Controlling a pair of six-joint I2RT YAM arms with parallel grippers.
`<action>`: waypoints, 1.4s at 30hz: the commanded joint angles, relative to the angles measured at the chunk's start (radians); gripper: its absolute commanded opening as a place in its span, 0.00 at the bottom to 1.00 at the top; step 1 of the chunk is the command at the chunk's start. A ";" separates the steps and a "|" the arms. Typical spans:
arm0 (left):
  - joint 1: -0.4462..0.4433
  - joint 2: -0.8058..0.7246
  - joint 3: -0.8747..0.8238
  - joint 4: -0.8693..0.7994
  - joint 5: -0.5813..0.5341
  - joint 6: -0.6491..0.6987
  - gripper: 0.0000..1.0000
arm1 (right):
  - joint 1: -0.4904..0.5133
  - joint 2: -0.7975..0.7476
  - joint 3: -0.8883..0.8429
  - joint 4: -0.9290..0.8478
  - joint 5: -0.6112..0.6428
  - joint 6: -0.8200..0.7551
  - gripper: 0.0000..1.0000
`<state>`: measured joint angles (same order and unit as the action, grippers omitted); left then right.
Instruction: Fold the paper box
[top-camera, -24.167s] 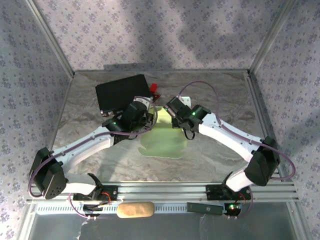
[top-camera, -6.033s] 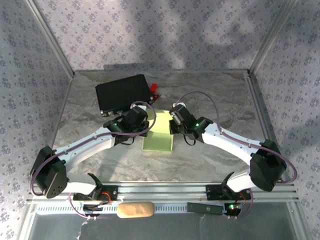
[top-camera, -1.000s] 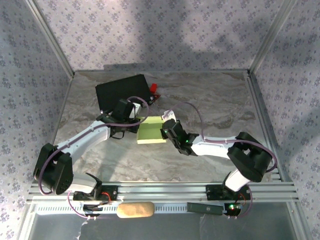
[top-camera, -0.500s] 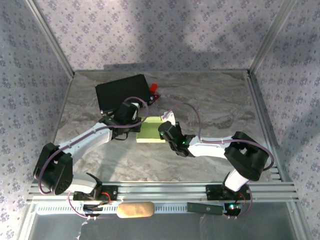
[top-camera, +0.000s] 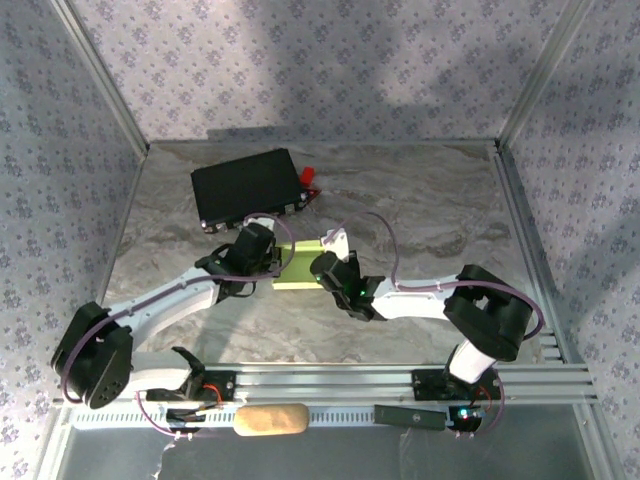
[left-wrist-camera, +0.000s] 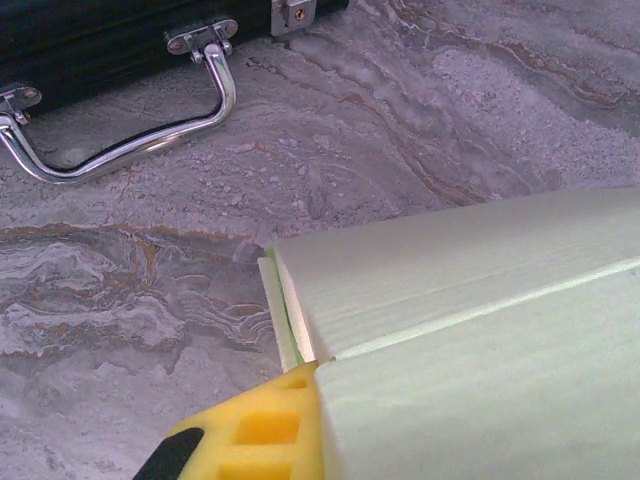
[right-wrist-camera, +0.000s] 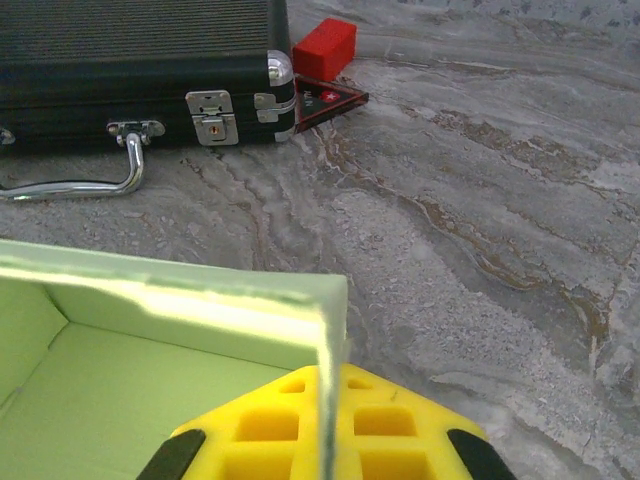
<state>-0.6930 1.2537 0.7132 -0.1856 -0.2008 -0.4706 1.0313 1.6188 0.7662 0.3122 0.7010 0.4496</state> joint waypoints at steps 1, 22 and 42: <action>-0.030 -0.014 -0.027 0.021 0.043 -0.032 0.07 | 0.011 0.004 -0.001 -0.128 -0.032 0.089 0.05; -0.039 -0.060 -0.049 0.014 0.029 -0.072 0.08 | 0.041 0.071 0.043 -0.252 0.061 0.289 0.13; -0.164 -0.085 -0.132 0.034 -0.171 -0.114 0.06 | 0.107 -0.171 0.037 -0.505 -0.145 0.346 0.53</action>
<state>-0.8440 1.1721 0.5922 -0.1429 -0.3344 -0.5594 1.1332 1.4818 0.8059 -0.1177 0.6212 0.7609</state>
